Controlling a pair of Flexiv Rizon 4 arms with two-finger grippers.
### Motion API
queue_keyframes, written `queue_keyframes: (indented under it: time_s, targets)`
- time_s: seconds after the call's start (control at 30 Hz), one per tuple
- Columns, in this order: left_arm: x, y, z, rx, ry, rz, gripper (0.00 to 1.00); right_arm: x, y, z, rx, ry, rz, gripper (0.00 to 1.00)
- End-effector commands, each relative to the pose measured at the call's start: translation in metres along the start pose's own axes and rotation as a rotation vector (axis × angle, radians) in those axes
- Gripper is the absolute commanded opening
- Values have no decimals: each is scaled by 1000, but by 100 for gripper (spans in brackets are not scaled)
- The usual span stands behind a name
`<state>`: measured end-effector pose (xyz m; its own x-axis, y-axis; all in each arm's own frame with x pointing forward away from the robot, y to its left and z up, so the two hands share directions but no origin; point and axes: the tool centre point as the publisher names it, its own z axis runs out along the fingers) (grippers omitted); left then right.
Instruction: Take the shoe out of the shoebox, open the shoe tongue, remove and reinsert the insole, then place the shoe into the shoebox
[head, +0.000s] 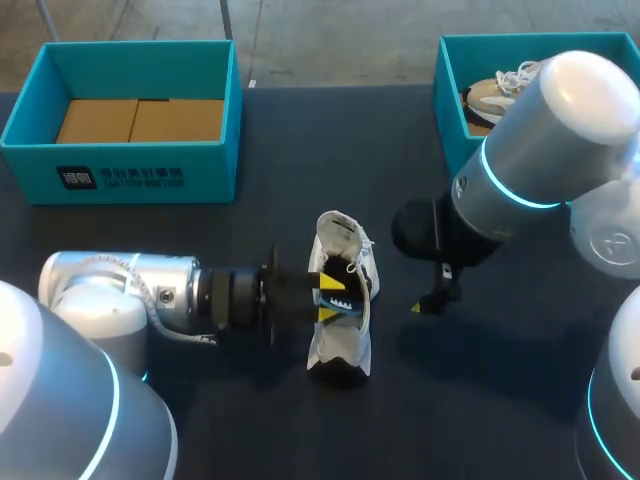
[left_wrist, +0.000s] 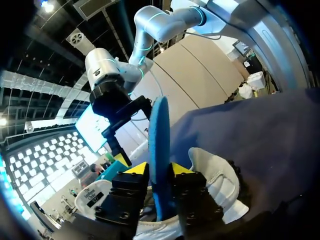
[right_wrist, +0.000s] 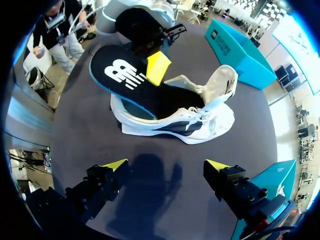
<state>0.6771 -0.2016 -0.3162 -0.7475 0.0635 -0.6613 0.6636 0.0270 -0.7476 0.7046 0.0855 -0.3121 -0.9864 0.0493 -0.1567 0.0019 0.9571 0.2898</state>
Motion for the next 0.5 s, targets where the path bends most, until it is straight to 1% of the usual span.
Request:
queue_keyframes:
  time_s: [0.03,0.2,0.33,0.5]
  targets:
    - [4,2,0,0,17,-9,0,0,0,1,-1,-1,-1,100]
    - [8,10,2,-4,49,-3,0,0,0,1,-1,-1,-1,100]
    - [12,24,3,-15,77,-8,0,0,0,1,-1,-1,-1,100]
    - [7,37,6,-31,72,-7,0,0,0,1,-1,-1,-1,100]
